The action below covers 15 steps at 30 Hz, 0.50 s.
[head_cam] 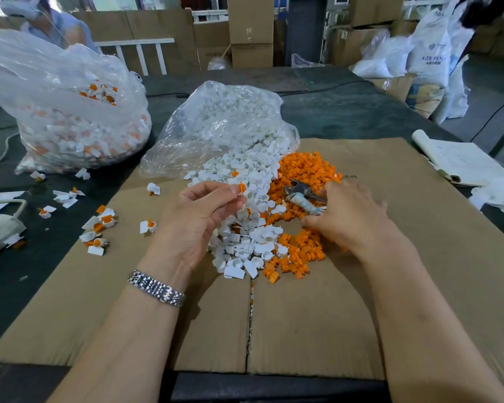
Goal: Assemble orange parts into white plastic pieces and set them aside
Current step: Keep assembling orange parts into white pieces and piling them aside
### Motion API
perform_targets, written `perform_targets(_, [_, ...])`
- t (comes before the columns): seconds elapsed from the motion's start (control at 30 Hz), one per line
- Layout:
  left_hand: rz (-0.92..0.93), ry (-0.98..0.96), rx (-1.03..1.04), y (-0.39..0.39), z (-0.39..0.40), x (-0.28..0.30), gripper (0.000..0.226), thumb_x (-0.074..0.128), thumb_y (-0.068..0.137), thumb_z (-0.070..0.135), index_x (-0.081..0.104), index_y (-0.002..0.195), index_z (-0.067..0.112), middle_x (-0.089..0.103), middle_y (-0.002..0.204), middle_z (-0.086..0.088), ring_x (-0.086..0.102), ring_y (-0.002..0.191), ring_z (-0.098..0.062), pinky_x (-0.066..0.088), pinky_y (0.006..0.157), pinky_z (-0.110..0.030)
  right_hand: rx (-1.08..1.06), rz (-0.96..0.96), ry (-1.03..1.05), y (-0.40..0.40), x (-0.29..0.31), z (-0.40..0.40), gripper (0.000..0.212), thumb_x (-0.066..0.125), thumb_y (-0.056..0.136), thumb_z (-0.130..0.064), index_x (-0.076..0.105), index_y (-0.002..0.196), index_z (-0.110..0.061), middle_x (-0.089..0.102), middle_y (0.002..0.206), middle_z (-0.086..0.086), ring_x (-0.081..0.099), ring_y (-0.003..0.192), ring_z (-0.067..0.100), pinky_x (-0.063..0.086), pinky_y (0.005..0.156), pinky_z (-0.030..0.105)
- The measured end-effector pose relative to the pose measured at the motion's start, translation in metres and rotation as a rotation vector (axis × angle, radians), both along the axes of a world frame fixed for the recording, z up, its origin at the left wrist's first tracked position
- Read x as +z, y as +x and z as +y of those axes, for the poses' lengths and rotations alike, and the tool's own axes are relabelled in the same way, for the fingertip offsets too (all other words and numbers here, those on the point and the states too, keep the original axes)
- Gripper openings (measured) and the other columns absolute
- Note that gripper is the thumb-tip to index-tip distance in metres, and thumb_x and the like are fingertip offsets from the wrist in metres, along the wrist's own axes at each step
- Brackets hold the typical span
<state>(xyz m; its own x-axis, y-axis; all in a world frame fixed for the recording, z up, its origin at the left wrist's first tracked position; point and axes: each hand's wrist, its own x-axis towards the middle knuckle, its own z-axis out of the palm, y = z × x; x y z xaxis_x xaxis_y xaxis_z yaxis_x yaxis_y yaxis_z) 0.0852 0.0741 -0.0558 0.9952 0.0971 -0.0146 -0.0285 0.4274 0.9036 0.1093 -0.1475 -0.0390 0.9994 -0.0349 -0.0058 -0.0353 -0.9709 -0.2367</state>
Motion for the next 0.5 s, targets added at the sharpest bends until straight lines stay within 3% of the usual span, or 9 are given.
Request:
perform_targets(0.17, [0.012, 0.004, -0.003, 0.000, 0.001, 0.000, 0.016, 0.088, 0.064, 0.015, 0.083, 0.078, 0.012, 0.078, 0.087, -0.009, 0.076, 0.080, -0.018, 0.059, 0.071, -0.020, -0.001, 0.014, -0.079, 0.001, 0.004, 0.003, 0.035, 0.067, 0.087, -0.044, 0.047, 0.085, -0.015, 0.056, 0.098, 0.007, 0.052, 0.096, 0.028, 0.038, 0.094, 0.050])
perform_targets(0.3, [0.021, 0.010, -0.043, -0.003, 0.000, 0.002, 0.013, 0.088, 0.067, 0.019, 0.081, 0.077, 0.016, 0.075, 0.082, -0.007, 0.073, 0.075, -0.017, 0.058, 0.065, -0.020, 0.027, -0.056, -0.040, -0.001, 0.010, 0.003, 0.029, 0.060, 0.090, -0.040, 0.052, 0.086, -0.013, 0.056, 0.093, 0.007, 0.054, 0.092, 0.030, 0.043, 0.092, 0.049])
perform_targets(0.4, [-0.004, 0.010, -0.059, -0.004, -0.001, 0.003, 0.002, 0.082, 0.077, 0.017, 0.080, 0.076, 0.018, 0.074, 0.080, -0.007, 0.073, 0.073, -0.016, 0.056, 0.060, -0.019, 0.081, -0.083, 0.104, -0.004, 0.026, 0.001, 0.030, 0.053, 0.095, -0.038, 0.055, 0.079, -0.013, 0.054, 0.073, 0.003, 0.053, 0.069, 0.022, 0.041, 0.061, 0.033])
perform_targets(0.5, [-0.024, 0.005, -0.039, -0.005, -0.001, 0.004, 0.007, 0.079, 0.079, 0.016, 0.077, 0.085, 0.013, 0.075, 0.081, -0.006, 0.073, 0.073, -0.016, 0.054, 0.057, -0.019, 0.156, 0.047, 0.409, -0.012, 0.045, 0.004, 0.031, 0.052, 0.098, -0.031, 0.058, 0.076, -0.010, 0.059, 0.061, 0.005, 0.054, 0.051, 0.018, 0.042, 0.052, 0.030])
